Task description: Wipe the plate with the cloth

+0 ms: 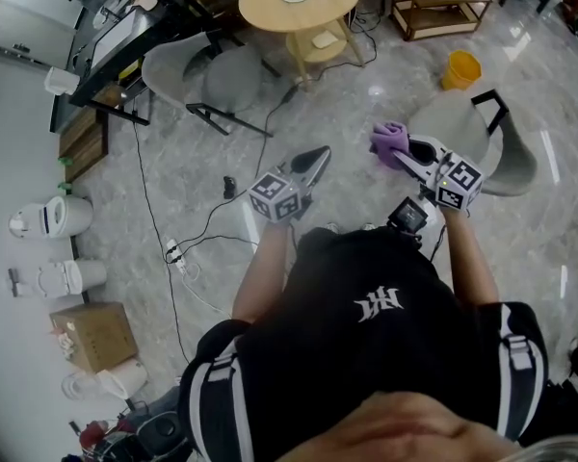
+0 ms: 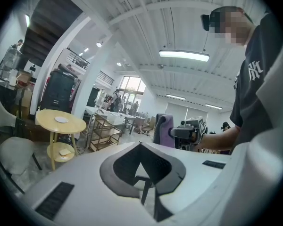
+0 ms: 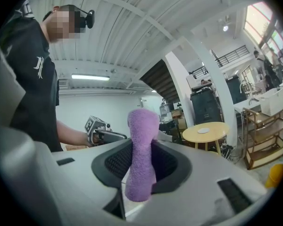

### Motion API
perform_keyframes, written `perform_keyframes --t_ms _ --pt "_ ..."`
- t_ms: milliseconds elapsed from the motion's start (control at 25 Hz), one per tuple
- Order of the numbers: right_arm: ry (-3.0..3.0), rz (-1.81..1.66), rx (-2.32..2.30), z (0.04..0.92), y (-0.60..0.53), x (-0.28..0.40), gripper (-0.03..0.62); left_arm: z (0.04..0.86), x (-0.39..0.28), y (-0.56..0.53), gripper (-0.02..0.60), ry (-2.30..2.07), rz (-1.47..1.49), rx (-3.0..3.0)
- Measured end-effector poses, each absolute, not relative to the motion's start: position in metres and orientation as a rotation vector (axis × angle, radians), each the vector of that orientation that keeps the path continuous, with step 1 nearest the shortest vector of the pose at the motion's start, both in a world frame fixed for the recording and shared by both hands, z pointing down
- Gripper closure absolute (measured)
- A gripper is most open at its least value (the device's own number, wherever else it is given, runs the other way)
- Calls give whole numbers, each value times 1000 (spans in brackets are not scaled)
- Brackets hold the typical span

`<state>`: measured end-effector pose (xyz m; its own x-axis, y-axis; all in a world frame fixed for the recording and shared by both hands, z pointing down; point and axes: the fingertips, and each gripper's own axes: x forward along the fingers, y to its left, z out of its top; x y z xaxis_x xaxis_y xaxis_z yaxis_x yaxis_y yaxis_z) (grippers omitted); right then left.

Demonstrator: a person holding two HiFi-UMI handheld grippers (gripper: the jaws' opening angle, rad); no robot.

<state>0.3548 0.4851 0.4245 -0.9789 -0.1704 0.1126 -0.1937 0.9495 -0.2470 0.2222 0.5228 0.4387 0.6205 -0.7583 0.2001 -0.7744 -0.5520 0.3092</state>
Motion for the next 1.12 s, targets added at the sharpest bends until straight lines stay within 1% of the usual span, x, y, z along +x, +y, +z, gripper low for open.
perform_keyframes --t_ms 280,560,760,1120 --pt "-2997 409 288 434 471 357 488 450 217 515 577 -1250 54 2447" --pt "-2978 419 307 442 435 327 488 464 186 478 577 -1240 33 2430" --pt "-2949 423 307 446 394 287 488 466 148 433 577 -1227 11 2426" --pt "-2928 355 318 429 302 189 488 463 63 341 577 -1194 -28 2443"
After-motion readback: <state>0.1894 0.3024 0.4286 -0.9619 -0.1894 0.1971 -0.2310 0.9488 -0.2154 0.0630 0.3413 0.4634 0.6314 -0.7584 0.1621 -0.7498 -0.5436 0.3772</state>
